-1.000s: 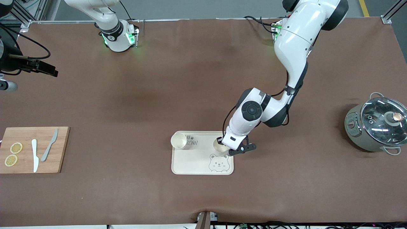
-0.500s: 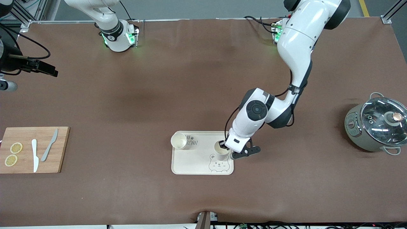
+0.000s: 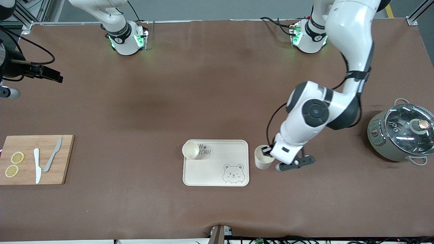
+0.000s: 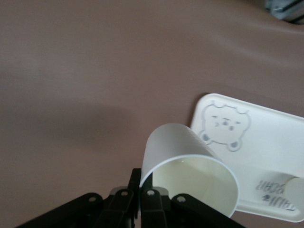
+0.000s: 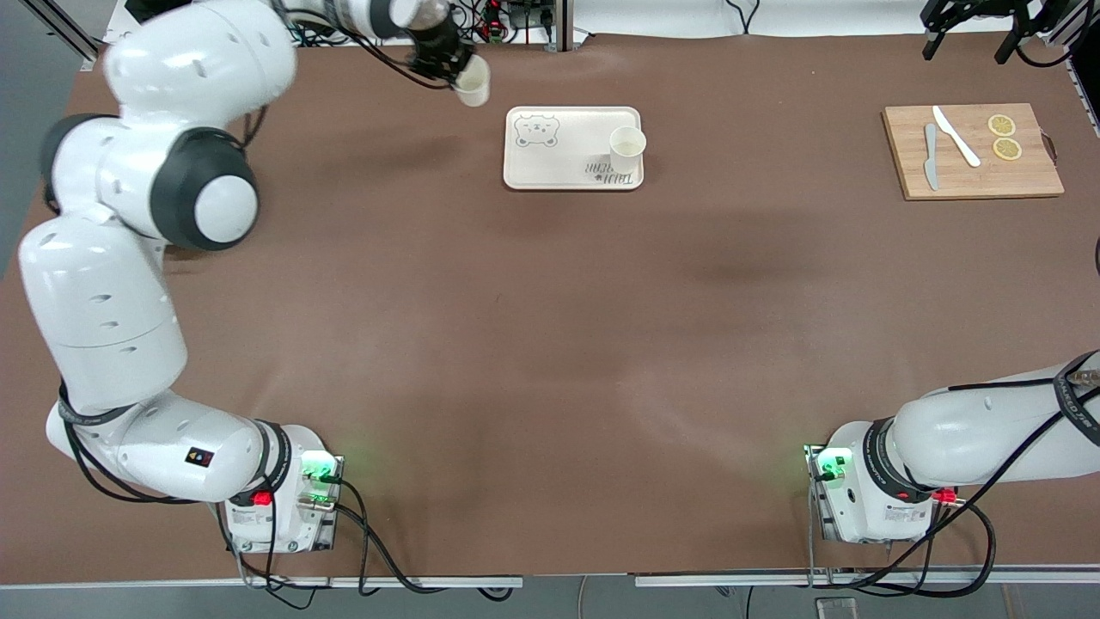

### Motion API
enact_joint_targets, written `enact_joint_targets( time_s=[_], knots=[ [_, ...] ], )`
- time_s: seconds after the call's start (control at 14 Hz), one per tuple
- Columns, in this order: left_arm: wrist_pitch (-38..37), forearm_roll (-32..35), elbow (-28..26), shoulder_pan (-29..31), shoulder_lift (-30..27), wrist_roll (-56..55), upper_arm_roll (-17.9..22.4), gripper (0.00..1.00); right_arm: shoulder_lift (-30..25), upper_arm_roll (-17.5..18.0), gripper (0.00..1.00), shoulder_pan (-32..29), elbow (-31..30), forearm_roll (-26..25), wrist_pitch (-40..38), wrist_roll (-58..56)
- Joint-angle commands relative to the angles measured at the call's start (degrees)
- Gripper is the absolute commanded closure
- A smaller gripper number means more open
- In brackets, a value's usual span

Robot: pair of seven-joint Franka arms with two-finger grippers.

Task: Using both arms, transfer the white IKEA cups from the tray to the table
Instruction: 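Carry the cup off the tray and set it down with the left gripper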

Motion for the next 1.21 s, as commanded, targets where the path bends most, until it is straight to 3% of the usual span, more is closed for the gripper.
enact_joint_targets(
  time_s=[0.0, 0.14, 0.5, 0.79, 1.14],
  knots=[
    [-2.1, 0.7, -5.5, 3.8, -4.5, 3.2, -0.7, 1.00, 5.6, 0.6, 0.00, -0.1, 3.4, -0.6, -0.8, 0.3],
    [-2.1, 0.6, -9.5, 6.2, -7.1, 3.1, -0.7, 1.00, 7.2, 0.6, 0.00, -0.1, 6.2, -0.7, -0.7, 0.4],
    [-2.0, 1.1, -17.5, 10.9, -9.4, 3.2, -0.6, 1.00, 11.5, 0.6, 0.00, 0.7, 6.4, -0.6, 0.6, -0.6],
    [-1.1, 1.2, -22.6, 14.0, -10.1, 3.6, -0.7, 1.00, 16.1, 0.7, 0.00, 1.4, 5.5, -2.9, 9.0, -1.7],
    [5.3, 1.2, -29.6, 17.5, -10.7, 5.1, -0.7, 1.00, 19.3, 0.7, 0.00, 2.5, 2.7, 4.8, 17.2, 5.5]
  ],
)
